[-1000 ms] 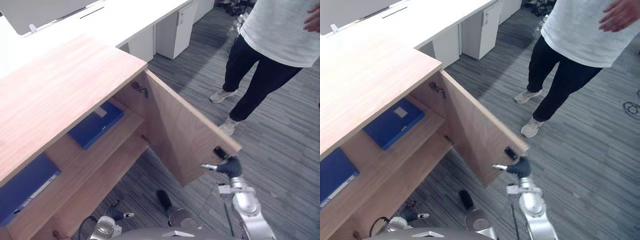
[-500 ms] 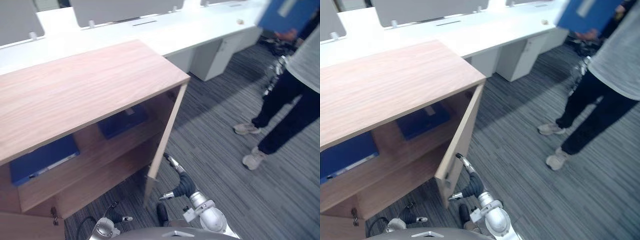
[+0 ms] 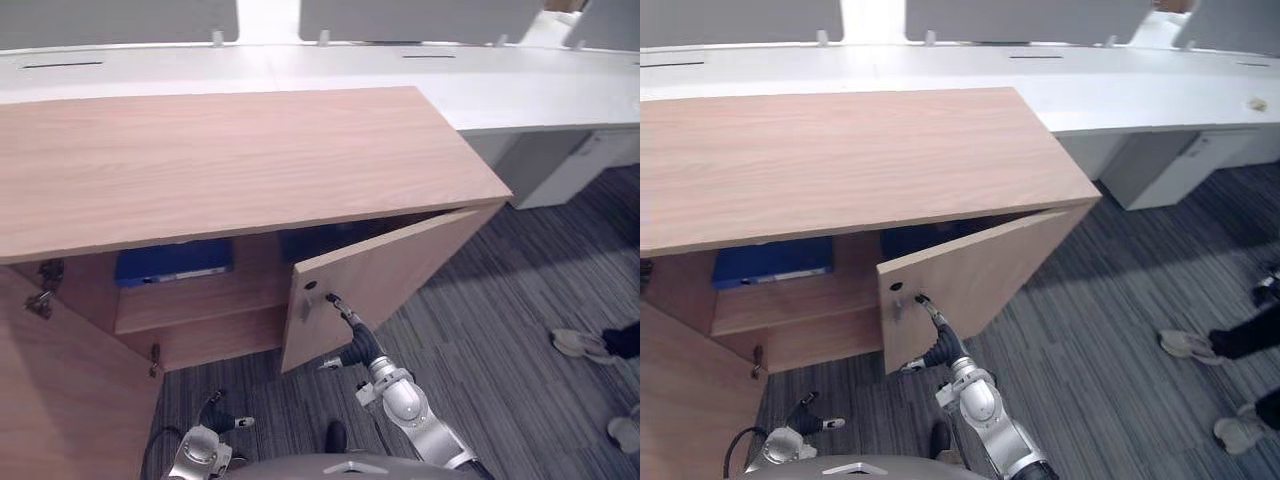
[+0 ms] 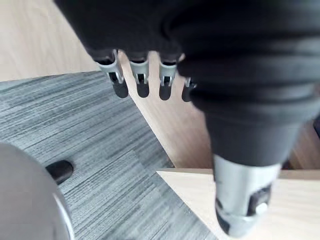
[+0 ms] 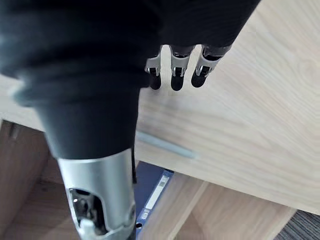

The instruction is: Walk over to the cabinet, pick up the folder, carry it to the office cabinet, place the folder inside the office cabinet, then close the office cabinet door

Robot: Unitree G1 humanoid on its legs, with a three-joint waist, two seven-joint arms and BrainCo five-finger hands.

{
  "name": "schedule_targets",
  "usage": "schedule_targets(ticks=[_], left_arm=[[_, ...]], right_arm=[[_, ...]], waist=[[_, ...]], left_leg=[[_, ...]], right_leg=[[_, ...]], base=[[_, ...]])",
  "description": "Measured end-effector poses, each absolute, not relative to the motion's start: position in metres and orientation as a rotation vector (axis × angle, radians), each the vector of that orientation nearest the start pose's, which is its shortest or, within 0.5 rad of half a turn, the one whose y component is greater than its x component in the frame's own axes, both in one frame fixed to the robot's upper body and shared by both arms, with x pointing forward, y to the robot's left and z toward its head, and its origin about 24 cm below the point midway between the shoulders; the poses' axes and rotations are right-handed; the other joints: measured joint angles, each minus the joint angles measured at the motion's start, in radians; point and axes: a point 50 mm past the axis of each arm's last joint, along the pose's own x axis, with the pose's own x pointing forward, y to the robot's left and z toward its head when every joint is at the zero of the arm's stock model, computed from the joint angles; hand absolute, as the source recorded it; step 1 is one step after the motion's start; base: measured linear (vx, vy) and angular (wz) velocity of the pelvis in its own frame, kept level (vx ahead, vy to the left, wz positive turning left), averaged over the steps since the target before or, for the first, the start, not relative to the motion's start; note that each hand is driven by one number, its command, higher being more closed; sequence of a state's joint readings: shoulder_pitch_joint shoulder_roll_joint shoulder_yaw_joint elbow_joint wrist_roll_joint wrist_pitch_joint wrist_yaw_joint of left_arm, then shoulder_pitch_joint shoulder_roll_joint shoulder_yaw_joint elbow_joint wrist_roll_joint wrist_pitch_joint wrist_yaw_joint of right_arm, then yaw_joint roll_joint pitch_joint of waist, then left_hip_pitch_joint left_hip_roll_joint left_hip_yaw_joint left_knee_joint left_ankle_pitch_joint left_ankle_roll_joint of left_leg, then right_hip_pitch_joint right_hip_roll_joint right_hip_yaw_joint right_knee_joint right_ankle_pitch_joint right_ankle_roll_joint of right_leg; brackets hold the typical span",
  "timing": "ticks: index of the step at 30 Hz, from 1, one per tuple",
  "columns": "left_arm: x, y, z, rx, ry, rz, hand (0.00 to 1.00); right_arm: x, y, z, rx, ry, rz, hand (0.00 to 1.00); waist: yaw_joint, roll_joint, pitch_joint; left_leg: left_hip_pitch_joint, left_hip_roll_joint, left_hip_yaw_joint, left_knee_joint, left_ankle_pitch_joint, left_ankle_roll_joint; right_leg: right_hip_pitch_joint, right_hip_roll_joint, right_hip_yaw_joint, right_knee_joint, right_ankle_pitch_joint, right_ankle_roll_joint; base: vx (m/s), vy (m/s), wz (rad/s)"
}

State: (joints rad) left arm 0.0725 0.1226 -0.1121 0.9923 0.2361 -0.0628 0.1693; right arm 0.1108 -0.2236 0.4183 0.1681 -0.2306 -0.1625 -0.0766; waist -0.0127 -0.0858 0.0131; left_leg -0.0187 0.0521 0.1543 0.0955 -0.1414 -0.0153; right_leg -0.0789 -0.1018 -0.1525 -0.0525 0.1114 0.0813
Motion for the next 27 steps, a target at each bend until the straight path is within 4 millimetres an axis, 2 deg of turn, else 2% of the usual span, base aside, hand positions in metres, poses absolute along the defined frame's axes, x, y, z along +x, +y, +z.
schedule_targets(ticks=[4, 8, 15, 18, 21, 27], left_arm=[[0.117, 0.192, -0.151, 0.426, 0.97, 0.013, 0.0], [0.116, 0.192, -0.151, 0.416, 0.973, 0.024, 0.0], [0.116, 0.191, -0.151, 0.407, 0.976, 0.028, 0.0], [0.116, 0.189, -0.152, 0.378, 0.982, 0.043, 0.0], [0.115, 0.188, -0.153, 0.371, 0.989, 0.048, 0.0], [0.112, 0.188, -0.154, 0.346, 1.004, 0.062, 0.0]], right_arm=[[0.207, -0.105, -0.029, -0.42, 0.148, 0.365, 0.0], [0.206, -0.115, -0.052, -0.423, 0.268, 0.327, 0.0], [0.174, -0.132, -0.101, -0.412, 0.548, 0.275, 0.0], [0.15, -0.144, -0.123, -0.384, 0.698, 0.222, 0.0], [0.13, -0.152, -0.136, -0.337, 0.808, 0.159, 0.0], [0.118, -0.162, -0.146, -0.24, 0.896, 0.016, 0.0]], waist=[[0.007, -0.005, 0.0], [0.012, -0.005, 0.0], [0.013, -0.005, 0.0], [0.012, -0.005, -0.001], [0.007, -0.005, -0.001], [0.001, -0.006, -0.012]], left_leg=[[0.003, -0.002, -0.023, -0.011, 0.01, 0.0], [0.002, -0.003, -0.041, -0.013, 0.017, -0.003], [0.018, -0.003, -0.049, -0.055, 0.044, -0.005], [0.026, -0.004, -0.049, -0.069, 0.051, -0.005], [0.039, -0.006, -0.048, -0.084, 0.058, -0.004], [0.05, -0.008, -0.039, -0.09, 0.062, -0.003]], right_leg=[[0.009, -0.002, -0.001, 0.002, -0.008, -0.001], [0.012, -0.003, -0.013, 0.007, -0.018, -0.004], [0.015, -0.002, -0.024, 0.007, -0.023, -0.004], [0.015, -0.003, -0.024, 0.009, -0.024, -0.003], [0.021, -0.004, -0.023, 0.009, -0.025, -0.002], [0.026, -0.005, -0.019, 0.009, -0.025, -0.001]], base=[[0.0, 0.003, 0.23], [-0.02, -0.016, 0.09], [-0.02, -0.018, 0.06], [0.0, 0.0, 0.0], [0.0, 0.0, 0.0], [-0.03, -0.003, -0.01]])
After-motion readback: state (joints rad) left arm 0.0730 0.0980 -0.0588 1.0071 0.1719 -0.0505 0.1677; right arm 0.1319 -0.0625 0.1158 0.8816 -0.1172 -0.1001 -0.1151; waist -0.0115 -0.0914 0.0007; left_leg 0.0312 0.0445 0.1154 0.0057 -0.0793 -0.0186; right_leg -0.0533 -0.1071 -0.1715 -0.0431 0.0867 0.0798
